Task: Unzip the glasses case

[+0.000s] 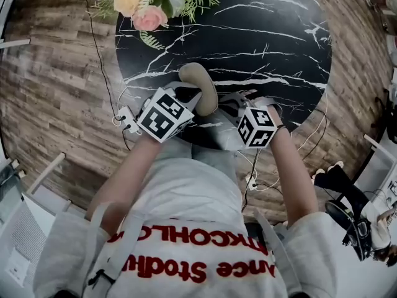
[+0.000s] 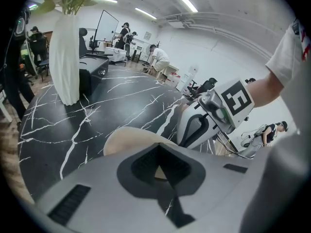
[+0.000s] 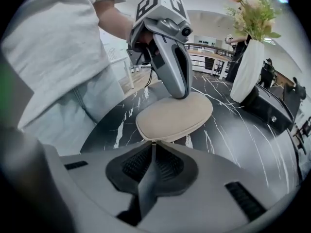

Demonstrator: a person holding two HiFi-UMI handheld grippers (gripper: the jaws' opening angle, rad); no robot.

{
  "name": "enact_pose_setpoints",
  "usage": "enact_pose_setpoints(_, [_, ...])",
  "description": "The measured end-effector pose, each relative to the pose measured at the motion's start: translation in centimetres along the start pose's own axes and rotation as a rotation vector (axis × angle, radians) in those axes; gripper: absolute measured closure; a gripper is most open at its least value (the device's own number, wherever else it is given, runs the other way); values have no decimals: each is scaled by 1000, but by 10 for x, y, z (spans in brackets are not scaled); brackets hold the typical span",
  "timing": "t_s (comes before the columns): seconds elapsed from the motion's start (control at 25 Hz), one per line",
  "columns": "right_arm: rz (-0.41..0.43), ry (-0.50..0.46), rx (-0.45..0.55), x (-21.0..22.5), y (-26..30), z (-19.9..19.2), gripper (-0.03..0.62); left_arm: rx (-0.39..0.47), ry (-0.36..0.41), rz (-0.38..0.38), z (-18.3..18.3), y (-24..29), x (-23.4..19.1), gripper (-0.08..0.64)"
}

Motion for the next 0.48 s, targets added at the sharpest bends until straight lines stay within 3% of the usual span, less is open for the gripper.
enact_pose_setpoints(0.48, [-164, 185, 40, -9, 1, 2, 554, 1, -6, 7, -1, -1, 0, 554])
Point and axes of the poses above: the fingertips, and each gripper's own axes: y forward along the fingers, x to its right, z out of its top, the point moved 2 cm from there along -y, backward along the fingers, and after that the axes turned 15 degrees about -y, right-handed, at the moved point
